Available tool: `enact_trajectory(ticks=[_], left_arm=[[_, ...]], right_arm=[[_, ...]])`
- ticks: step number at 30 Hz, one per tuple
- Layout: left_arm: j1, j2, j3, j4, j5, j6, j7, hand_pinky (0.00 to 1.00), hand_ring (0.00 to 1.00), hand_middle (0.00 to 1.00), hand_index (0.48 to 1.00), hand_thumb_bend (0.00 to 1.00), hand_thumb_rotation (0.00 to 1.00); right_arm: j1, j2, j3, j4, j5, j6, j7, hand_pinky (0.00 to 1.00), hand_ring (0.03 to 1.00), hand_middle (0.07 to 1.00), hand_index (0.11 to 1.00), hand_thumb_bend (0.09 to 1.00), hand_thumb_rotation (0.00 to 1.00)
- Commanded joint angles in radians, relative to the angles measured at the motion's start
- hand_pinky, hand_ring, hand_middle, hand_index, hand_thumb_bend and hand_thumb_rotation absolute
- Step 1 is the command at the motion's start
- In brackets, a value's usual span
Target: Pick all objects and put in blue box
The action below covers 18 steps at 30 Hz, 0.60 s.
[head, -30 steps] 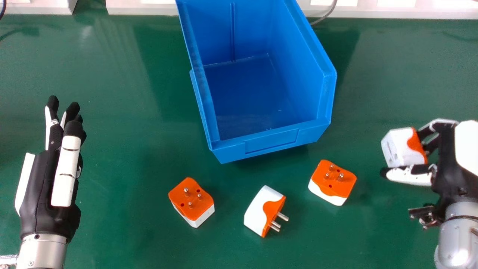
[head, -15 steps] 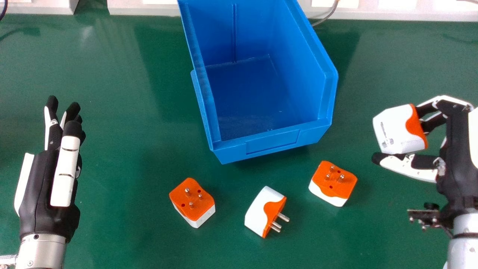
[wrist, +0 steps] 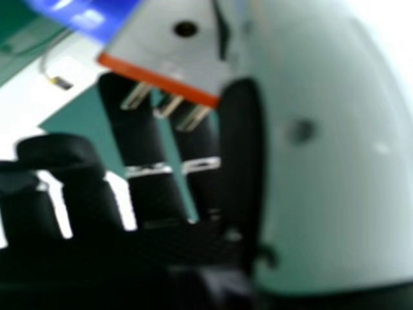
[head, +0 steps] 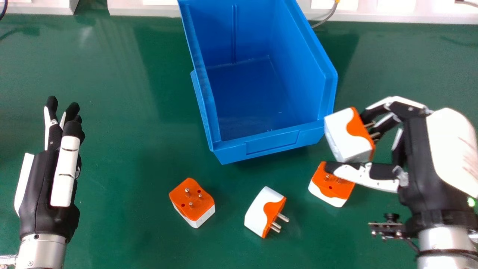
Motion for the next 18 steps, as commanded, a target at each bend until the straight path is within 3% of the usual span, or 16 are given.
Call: enact_trajectory(ticks=[1, 6, 13, 18], left_arm=[[-0.009, 0.01, 0.005, -0.009, -0.001, -0.019, 0.001, 1.0, 1.0, 0.99, 0.991, 0.61, 0.91], [-0.018, 0.007, 0.006, 0.0, -0.009, -0.021, -0.004, 1.0, 0.99, 0.98, 0.984, 0.59, 0.9], [-0.022, 0.003, 0.004, 0.001, 0.001, -0.024, 0.002, 1.0, 0.99, 0.99, 0.986, 0.59, 0.9], [-0.023, 0.001, 0.002, -0.001, 0.002, -0.024, 0.006, 1.0, 0.99, 0.98, 0.984, 0.58, 0.91]], right_arm=[[-0.068, 0.013, 0.012, -0.029, -0.027, -0.02, 0.011, 0.05, 0.084, 0.13, 0.469, 0.484, 0.14], [-0.189, 0.024, 0.036, 0.026, -0.062, -0.008, 0.054, 0.06, 0.087, 0.134, 0.469, 0.484, 0.14], [-0.408, 0.065, 0.049, 0.207, -0.046, -0.004, 0.066, 0.06, 0.096, 0.148, 0.469, 0.486, 0.13], [-0.583, 0.095, 0.053, 0.399, -0.032, -0.022, 0.03, 0.07, 0.111, 0.179, 0.47, 0.484, 0.13]])
